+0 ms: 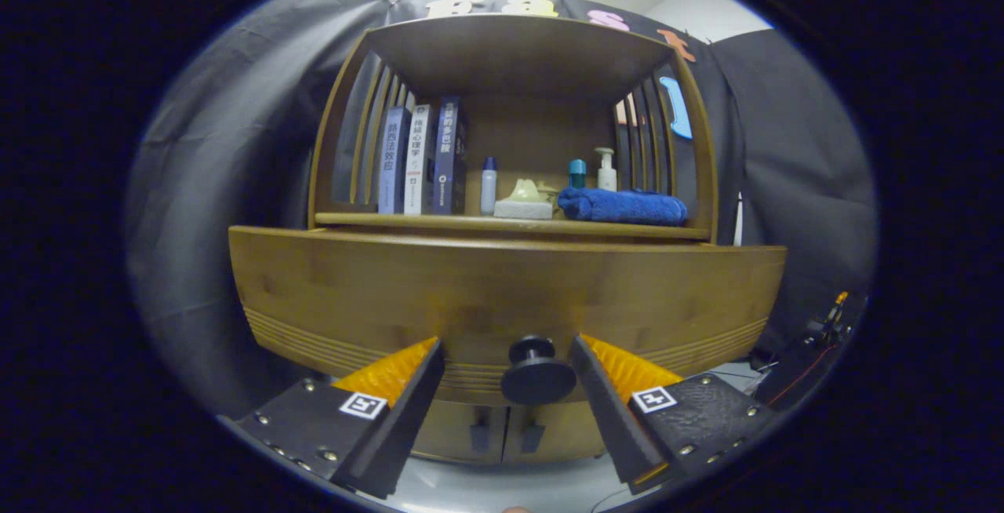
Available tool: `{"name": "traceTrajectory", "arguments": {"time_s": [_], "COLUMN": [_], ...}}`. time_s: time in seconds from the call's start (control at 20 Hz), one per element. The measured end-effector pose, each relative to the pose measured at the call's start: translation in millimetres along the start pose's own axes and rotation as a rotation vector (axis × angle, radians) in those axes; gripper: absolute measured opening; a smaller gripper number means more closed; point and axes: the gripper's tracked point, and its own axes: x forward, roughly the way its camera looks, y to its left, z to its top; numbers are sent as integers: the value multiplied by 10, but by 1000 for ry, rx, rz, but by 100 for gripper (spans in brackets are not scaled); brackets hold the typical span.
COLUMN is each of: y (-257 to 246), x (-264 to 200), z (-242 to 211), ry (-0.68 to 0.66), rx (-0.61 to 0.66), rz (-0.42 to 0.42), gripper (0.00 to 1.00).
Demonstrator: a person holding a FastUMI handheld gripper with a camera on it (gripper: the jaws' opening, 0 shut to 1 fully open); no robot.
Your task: Pull open the drawer, take out the items inside it, and place them on the countertop above the cabinet.
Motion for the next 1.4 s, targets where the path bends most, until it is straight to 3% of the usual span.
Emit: {"name": "traceTrajectory", "arguments": {"time_s": [0.35,0.65,0.8,1.0,1.2,1.4], "y": [51,62,70,53,-392,-795], "x": [808,1033,1034,932,645,264], "z": [55,41,46,-14,283,559], "ry": [38,41,38,104,46,39], "rx": [21,65,58,86,70,110], "rz": [7,9,4,61,51,96], "gripper": [99,99,99,99,98,98]}}
